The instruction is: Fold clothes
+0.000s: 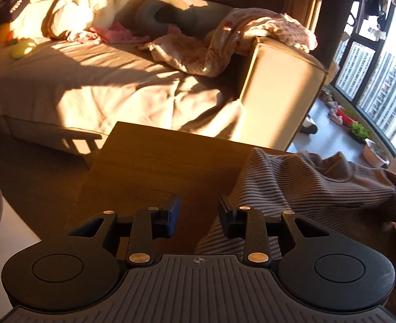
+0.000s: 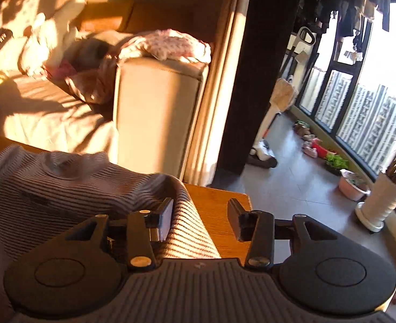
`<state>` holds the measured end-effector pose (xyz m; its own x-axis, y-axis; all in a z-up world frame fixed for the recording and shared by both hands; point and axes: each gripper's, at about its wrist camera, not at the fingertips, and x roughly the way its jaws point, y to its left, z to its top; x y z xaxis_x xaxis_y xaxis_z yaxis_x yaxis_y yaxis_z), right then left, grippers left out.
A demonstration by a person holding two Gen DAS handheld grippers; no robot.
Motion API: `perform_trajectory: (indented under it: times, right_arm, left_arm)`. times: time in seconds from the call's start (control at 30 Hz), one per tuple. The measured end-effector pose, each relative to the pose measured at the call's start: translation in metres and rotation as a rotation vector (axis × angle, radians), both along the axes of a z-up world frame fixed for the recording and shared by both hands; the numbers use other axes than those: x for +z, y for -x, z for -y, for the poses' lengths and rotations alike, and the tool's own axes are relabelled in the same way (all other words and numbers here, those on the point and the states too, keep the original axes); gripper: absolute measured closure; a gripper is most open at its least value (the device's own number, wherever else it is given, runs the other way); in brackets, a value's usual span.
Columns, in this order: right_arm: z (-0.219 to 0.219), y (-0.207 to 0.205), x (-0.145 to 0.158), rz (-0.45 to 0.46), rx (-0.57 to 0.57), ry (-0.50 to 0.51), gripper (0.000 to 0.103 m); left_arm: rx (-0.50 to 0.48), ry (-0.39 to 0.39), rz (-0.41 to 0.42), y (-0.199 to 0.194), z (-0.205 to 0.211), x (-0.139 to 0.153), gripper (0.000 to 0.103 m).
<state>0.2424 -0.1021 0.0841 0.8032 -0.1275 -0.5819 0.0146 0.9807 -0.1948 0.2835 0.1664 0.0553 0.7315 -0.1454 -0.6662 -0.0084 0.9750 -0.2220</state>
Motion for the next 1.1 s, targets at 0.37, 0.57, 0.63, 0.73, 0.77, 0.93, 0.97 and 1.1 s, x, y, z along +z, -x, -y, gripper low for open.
perform_trajectory:
  times: [0.37,0.57,0.63,0.73,0.77,0.93,0.97,1.1]
  right_arm:
    - [0.016,0.107,0.02,-0.104,0.02,-0.168,0.049]
    - [0.039,0.15,-0.02,-0.211,-0.099,-0.365,0.022]
    - [0.027,0.156,-0.032,-0.201,-0.08,-0.288,0.027]
    - [0.012,0.157,-0.03,-0.164,-0.022,-0.148,0.085]
    - [0.01,0.156,-0.027,-0.153,-0.007,-0.105,0.089]
    - [0.024,0.154,0.004,-0.036,-0.037,0.083,0.094]
    - [0.028,0.154,0.012,-0.01,-0.045,0.105,0.094]
    - [0.034,0.145,0.052,0.063,-0.003,-0.038,0.094]
  left_arm:
    - [-0.539,0.06,0.036,0.076,0.127,0.003,0.025]
    - [-0.704,-0.011,0.021,0.102,0.17,-0.025,0.016]
    - [-0.728,-0.02,-0.005,0.104,0.174,-0.033,0.017]
    - [-0.735,-0.063,-0.016,0.112,0.166,-0.038,0.02]
    - [-0.737,-0.077,-0.02,0.114,0.163,-0.04,0.025]
    - [-0.716,-0.066,-0.064,0.128,0.132,-0.039,0.028]
    - [-0.705,-0.059,-0.076,0.132,0.123,-0.038,0.028]
    - [-0.672,-0.028,-0.095,0.14,0.099,-0.029,0.027]
